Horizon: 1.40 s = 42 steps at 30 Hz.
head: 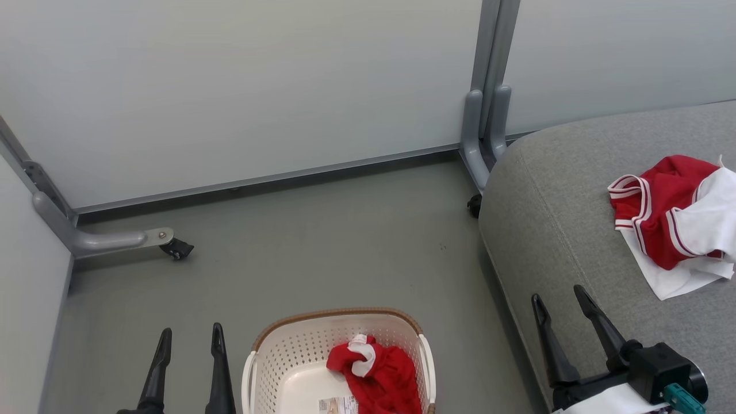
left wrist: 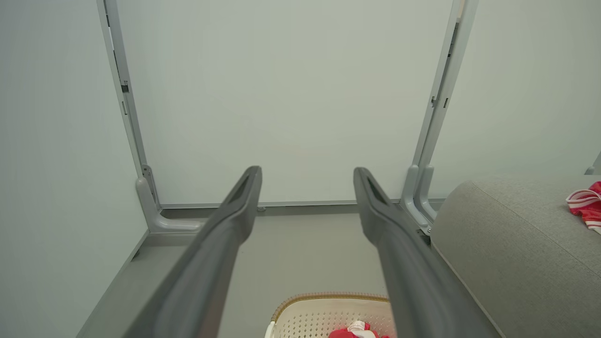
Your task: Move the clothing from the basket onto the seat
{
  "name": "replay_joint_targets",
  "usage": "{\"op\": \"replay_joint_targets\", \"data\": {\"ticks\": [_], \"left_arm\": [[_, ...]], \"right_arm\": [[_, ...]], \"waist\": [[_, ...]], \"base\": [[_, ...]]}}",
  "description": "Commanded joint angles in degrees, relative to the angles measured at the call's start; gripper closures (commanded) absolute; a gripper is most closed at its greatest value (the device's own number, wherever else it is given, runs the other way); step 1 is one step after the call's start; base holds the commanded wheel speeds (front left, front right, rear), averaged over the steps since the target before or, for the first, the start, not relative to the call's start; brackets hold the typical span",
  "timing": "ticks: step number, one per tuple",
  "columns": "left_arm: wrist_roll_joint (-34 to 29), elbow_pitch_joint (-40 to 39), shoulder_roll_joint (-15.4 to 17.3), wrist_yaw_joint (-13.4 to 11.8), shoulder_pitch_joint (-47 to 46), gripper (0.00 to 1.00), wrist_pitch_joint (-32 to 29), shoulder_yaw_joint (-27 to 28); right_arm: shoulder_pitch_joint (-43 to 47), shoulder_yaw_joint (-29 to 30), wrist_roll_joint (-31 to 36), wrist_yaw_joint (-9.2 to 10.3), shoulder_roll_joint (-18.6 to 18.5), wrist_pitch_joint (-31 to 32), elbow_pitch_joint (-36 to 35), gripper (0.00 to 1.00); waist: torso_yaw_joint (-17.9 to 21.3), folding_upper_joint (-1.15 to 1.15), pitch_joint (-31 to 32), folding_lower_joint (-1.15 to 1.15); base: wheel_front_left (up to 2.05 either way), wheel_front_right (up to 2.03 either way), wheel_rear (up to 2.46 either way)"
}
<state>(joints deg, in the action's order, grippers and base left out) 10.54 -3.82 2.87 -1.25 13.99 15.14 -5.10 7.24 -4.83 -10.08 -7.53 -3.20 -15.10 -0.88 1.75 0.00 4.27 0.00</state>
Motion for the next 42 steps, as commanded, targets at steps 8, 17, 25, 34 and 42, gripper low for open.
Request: {"op": "replay_joint_targets", "data": {"ticks": [8, 17, 25, 34, 42], "left_arm": [[-0.7, 0.8, 0.0, 0.8, -0.9, 0.0, 0.0, -0.7], [-1.6, 2.0, 0.0, 1.6, -2.1, 0.0, 0.0, -1.6], [-2.1, 2.6, 0.0, 1.8, -6.3, 0.0, 0.0, -2.7], [-7.1, 5.9, 0.1, 5.5, -17.1, 0.0, 0.0, -5.0], [-13.9, 16.3, 3.9, 7.6, -29.1, 0.0, 0.0, -11.4]], "right_arm": [[0.3, -0.2, 0.4, 0.08, -0.4, -0.1, -0.2, 0.0], [-0.7, 0.1, 0.5, 0.08, -0.9, -0.1, -0.7, 0.0], [-4.7, 0.7, 0.6, 0.08, -1.1, -0.1, -2.1, 0.0], [-12.9, 1.1, 0.6, 0.08, -1.8, -0.1, -4.0, 0.0], [-19.1, 1.7, -0.6, 0.08, -1.8, -0.1, -6.3, 0.0]], "waist": [[0.0, 0.0, -1.3, 0.0], [0.1, 0.0, -5.4, 0.0], [0.8, 0.0, -14.2, 0.0], [1.0, 0.0, -27.4, 0.0], [1.9, 0.0, -37.4, 0.0]], "base": [[0.0, 0.0, 0.0], [0.0, 0.0, 0.0], [0.0, 0.0, 0.0], [0.0, 0.0, 0.0], [0.0, 0.0, 0.0]]}}
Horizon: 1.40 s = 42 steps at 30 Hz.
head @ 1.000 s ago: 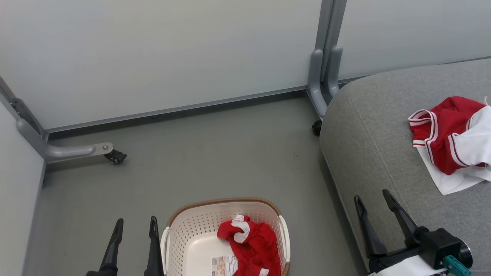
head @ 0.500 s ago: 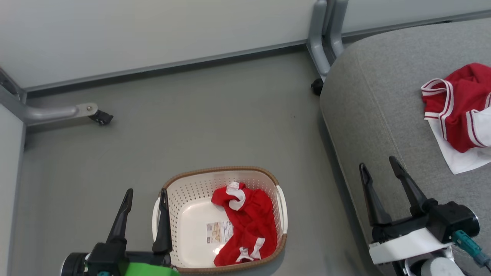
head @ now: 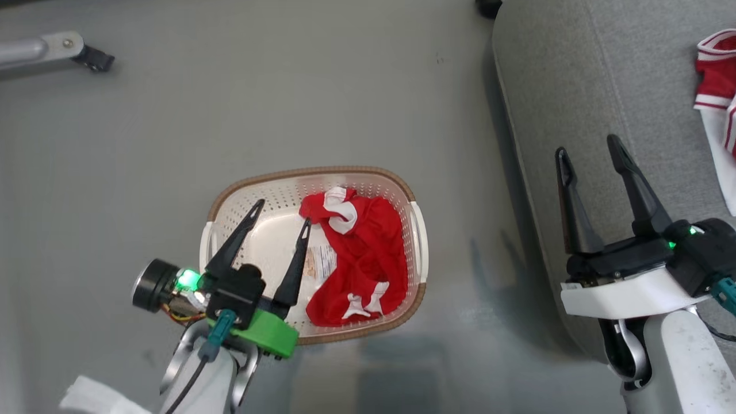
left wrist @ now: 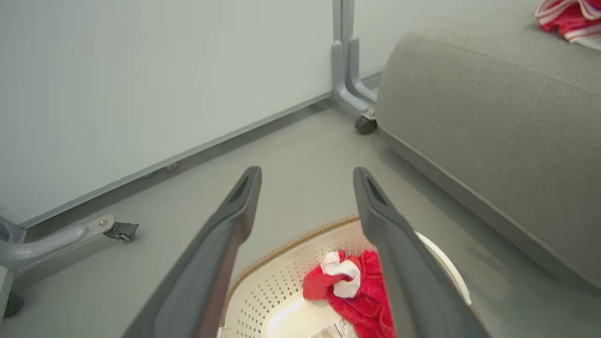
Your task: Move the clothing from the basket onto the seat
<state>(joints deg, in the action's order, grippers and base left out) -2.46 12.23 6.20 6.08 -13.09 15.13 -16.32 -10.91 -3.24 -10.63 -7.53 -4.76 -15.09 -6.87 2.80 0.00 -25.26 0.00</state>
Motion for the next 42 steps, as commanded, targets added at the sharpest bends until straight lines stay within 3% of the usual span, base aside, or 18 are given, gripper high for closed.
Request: {"op": "replay_joint_targets", "data": {"ticks": [1, 15, 20, 32, 37, 42], "left_arm": [[-1.5, 1.9, 1.1, 0.4, -3.9, 0.0, 0.0, -1.2], [-13.6, 30.5, 6.6, 1.3, -32.2, 0.0, 0.0, -19.2], [-15.4, 39.8, 6.1, 1.4, -39.6, 0.0, 0.0, -23.6], [-18.6, 49.2, 6.7, 1.4, -51.2, 0.0, 0.0, -32.4], [-18.4, 52.5, 7.1, -0.9, -54.2, 0.0, 0.0, -33.1], [-17.9, 56.0, 6.6, -1.7, -55.6, 0.0, 0.0, -33.8]], "right_arm": [[-1.5, 0.2, -0.1, 0.08, -0.2, -0.1, -0.5, 0.0], [-9.0, -0.7, -1.3, 0.07, 1.1, -0.1, -5.0, 0.0], [-10.5, -0.9, -1.3, 0.07, 1.5, -0.1, -7.6, 0.0], [-12.2, -0.2, -6.7, 0.07, 1.9, -0.1, -12.4, 0.0], [-12.5, -0.8, -7.3, 0.07, 1.9, -0.1, -13.5, 0.0], [-12.1, -1.5, -7.3, 0.08, 1.9, -0.1, -14.1, 0.0]], "waist": [[0.9, 0.0, -8.8, 0.0], [5.7, 0.0, -22.8, 0.0], [7.2, 0.0, -27.1, 0.0], [9.4, 0.0, -34.1, 0.0], [10.2, 0.0, -36.0, 0.0], [10.7, 0.0, -36.6, 0.0]], "base": [[0.0, 0.0, 0.0], [0.0, 0.0, 0.0], [0.0, 0.0, 0.0], [0.0, 0.0, 0.0], [0.0, 0.0, 0.0], [0.0, 0.0, 0.0]]}}
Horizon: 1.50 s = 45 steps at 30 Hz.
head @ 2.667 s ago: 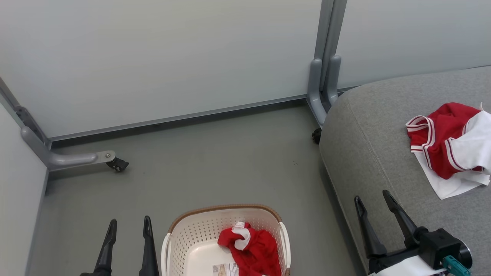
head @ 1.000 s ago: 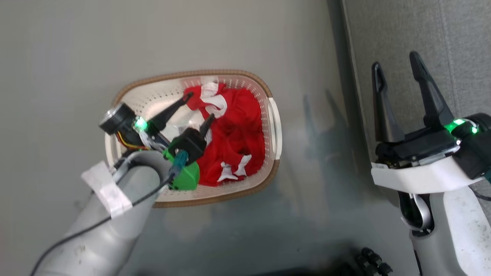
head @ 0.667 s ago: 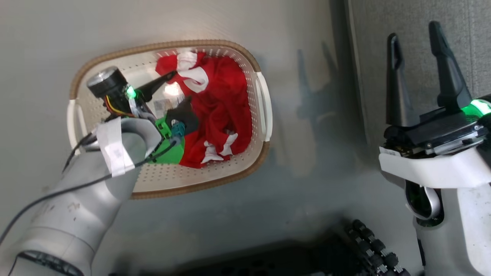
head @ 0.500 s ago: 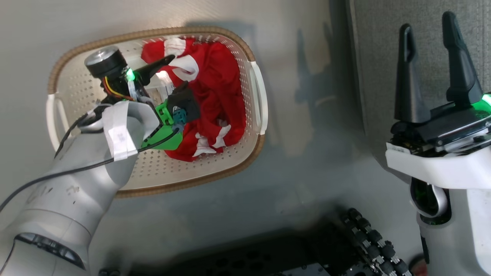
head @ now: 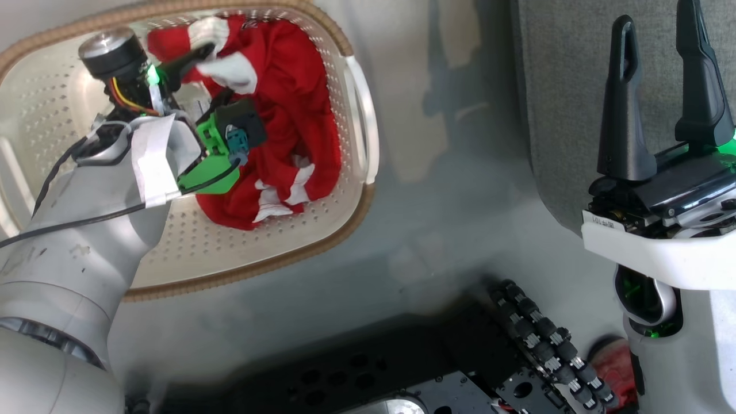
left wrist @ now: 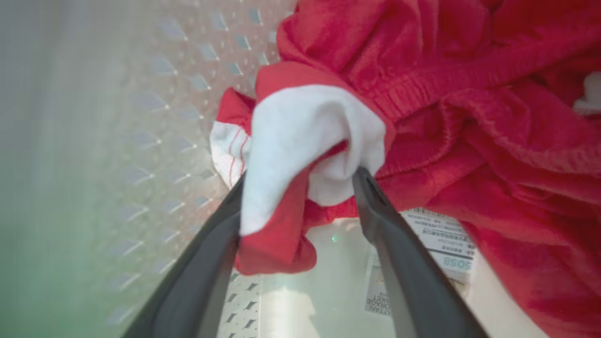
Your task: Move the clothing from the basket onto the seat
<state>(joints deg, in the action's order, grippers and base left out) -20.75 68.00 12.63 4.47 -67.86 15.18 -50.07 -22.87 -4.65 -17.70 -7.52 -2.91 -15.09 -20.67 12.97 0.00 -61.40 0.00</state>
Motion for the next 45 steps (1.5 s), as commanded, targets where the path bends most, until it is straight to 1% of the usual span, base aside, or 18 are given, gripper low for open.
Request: {"op": "replay_joint_targets", "data": {"ticks": [1, 5, 7, 8, 9, 10, 12, 20, 24, 30, 36, 39, 42, 45], "left_arm": [[0.8, 0.8, -0.1, 0.1, -1.2, 0.0, 0.0, 0.0], [1.3, 2.0, -0.5, 0.4, -1.6, 0.0, 0.0, -0.8], [1.3, 2.3, -0.8, 0.2, -1.8, 0.0, 0.0, -1.1], [1.4, 2.2, -1.0, 0.1, -1.8, 0.14, 0.0, -1.2], [1.8, 2.0, -1.2, 0.0, -1.7, 0.68, 0.0, -1.3], [2.1, 1.5, -1.3, -0.1, -1.5, 1.0, 0.0, -1.3], [2.8, 1.9, -1.1, 0.1, -1.1, 1.0, 0.0, -1.4], [5.0, 1.7, -1.4, -1.0, -0.7, 1.0, 0.0, -1.6], [6.8, 0.1, -1.6, -1.7, 1.7, 1.0, 0.0, -1.1], [12.6, -5.3, -2.9, -3.5, 7.7, 1.0, 0.0, 1.4], [18.0, -10.7, -3.9, -4.4, 16.1, 1.0, 0.0, 3.2], [21.0, -12.9, -4.3, -4.5, 20.9, 1.0, 0.0, 4.6], [25.2, -14.9, -4.8, -3.7, 26.1, 1.0, 0.0, 7.1], [27.4, -17.3, -4.9, -3.9, 30.4, 1.0, 0.0, 8.8]], "right_arm": [[0.0, -0.2, -0.2, 0.07, 0.0, -0.1, -0.4, 0.0], [0.8, -0.6, -0.4, 0.07, 0.0, -0.1, -1.1, 0.0], [1.0, -0.7, -0.4, 0.07, 0.0, -0.1, -1.2, 0.0], [1.0, -0.8, -0.4, 0.07, 0.0, -0.1, -1.3, 0.0], [1.1, -0.9, -0.5, 0.07, 0.0, -0.1, -1.4, 0.0], [1.1, -1.0, -0.5, 0.07, 0.0, -0.1, -1.3, 0.0], [1.1, -1.1, -0.6, 0.07, 0.0, -0.1, -1.4, 0.0], [-0.9, -1.3, -0.9, 0.07, 0.0, -0.1, -0.7, 0.0], [-1.7, -1.1, -0.9, 0.07, 0.0, -0.1, 0.2, 0.0], [-0.5, -0.2, 0.5, 0.06, 0.0, -0.1, 1.8, 0.0], [1.4, -0.5, 2.1, 0.06, -0.1, -0.1, 4.1, 0.0], [2.8, -0.6, 2.5, 0.07, -0.1, -0.1, 5.4, 0.0], [4.9, -0.9, 2.7, 0.06, -0.4, -0.1, 6.8, 0.0], [7.1, -1.1, 2.5, 0.07, -0.4, -0.1, 8.2, 0.0]], "waist": [[0.6, 0.0, -0.6, 0.0], [0.9, 0.0, -0.9, 0.0], [1.0, 0.0, -1.1, 0.0], [1.0, 0.0, -1.1, 0.0], [1.0, 0.0, -1.2, 0.0], [1.0, 0.0, -1.2, 0.0], [1.0, 0.0, -1.2, 0.0], [0.8, 0.0, -0.6, 0.0], [0.0, 0.0, 2.1, 0.0], [-3.5, 0.0, 9.4, 0.0], [-6.6, 0.0, 18.7, 0.0], [-7.9, 0.0, 23.7, 0.0], [-8.7, 0.0, 29.2, 0.0], [-9.3, 0.0, 34.4, 0.0]], "base": [[0.0, 0.0, 0.0], [0.0, 0.0, 0.0], [0.0, 0.0, 0.0], [0.0, 0.0, 0.0], [0.0, 0.0, 0.0], [0.0, 0.0, 0.0], [0.0, 0.0, 0.0], [0.0, 0.0, 0.0], [0.0, 0.0, 0.0], [0.0, 0.0, 0.0], [0.0, 0.0, 0.0], [0.0, 0.0, 0.0], [0.0, 0.0, 0.0], [0.0, 0.0, 0.0]]}}
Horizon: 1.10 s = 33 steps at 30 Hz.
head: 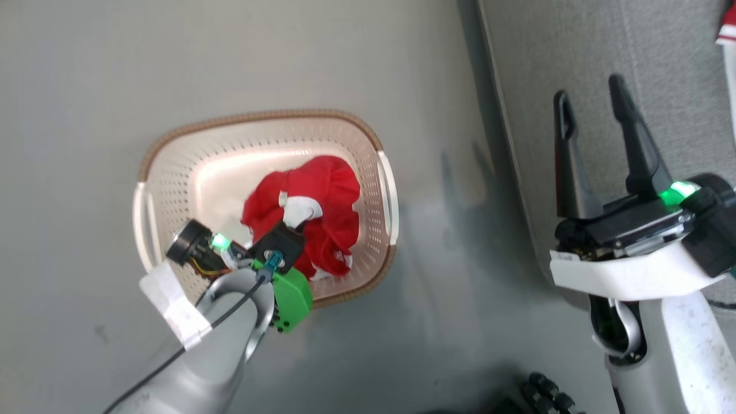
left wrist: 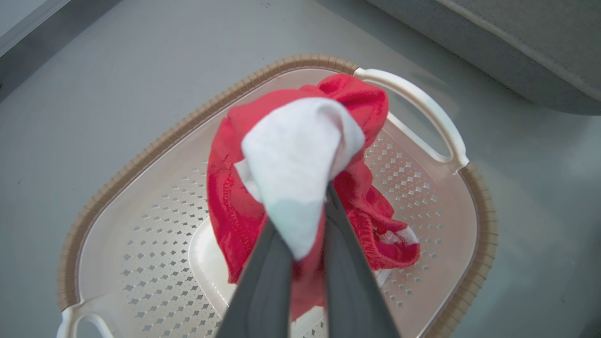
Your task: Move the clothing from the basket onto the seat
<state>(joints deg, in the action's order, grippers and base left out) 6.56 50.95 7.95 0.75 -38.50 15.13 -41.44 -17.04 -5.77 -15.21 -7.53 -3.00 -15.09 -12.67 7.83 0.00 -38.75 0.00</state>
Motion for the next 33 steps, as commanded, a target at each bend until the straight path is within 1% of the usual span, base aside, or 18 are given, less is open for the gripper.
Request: {"op": "replay_joint_targets", "data": {"ticks": [1, 7, 15, 19, 27, 33], "left_arm": [[0.9, -1.2, -0.3, -0.3, 2.8, 1.0, 0.0, 0.7], [3.4, -7.3, 0.0, -1.0, 10.7, 1.0, 0.0, 4.0], [4.3, -16.2, 1.4, -2.9, 17.9, 1.0, 0.0, 8.7], [4.6, -20.1, 1.7, -3.4, 20.0, 1.0, 0.0, 10.9], [3.9, -26.7, 2.1, -3.7, 21.5, 1.0, 0.0, 13.6], [3.4, -30.9, 1.8, -2.8, 21.4, 1.0, 0.0, 13.8]], "right_arm": [[2.2, 0.0, 0.0, 0.08, -0.3, -0.1, 0.8, 0.0], [8.5, -1.0, -0.4, 0.07, -0.3, -0.1, 4.0, 0.0], [14.9, -3.5, -0.9, 0.08, -0.1, -0.1, 8.1, 0.0], [16.4, -4.7, -0.9, 0.08, -0.1, -0.1, 9.3, 0.0], [18.2, -6.5, -0.4, 0.07, 0.0, -0.1, 10.5, 0.0], [18.2, -8.2, 0.1, 0.07, -0.4, -0.1, 11.3, 0.0]], "waist": [[-4.4, 0.0, 13.6, 0.0], [-5.5, 0.0, 23.4, 0.0], [-5.4, 0.0, 32.4, 0.0], [-4.9, 0.0, 34.9, 0.0], [-4.0, 0.0, 37.2, 0.0], [-4.0, 0.0, 37.6, 0.0]], "base": [[0.0, 0.0, 0.0], [0.0, 0.0, 0.0], [0.0, 0.0, 0.0], [0.0, 0.0, 0.0], [0.0, 0.0, 0.0], [0.0, 0.0, 0.0]]}}
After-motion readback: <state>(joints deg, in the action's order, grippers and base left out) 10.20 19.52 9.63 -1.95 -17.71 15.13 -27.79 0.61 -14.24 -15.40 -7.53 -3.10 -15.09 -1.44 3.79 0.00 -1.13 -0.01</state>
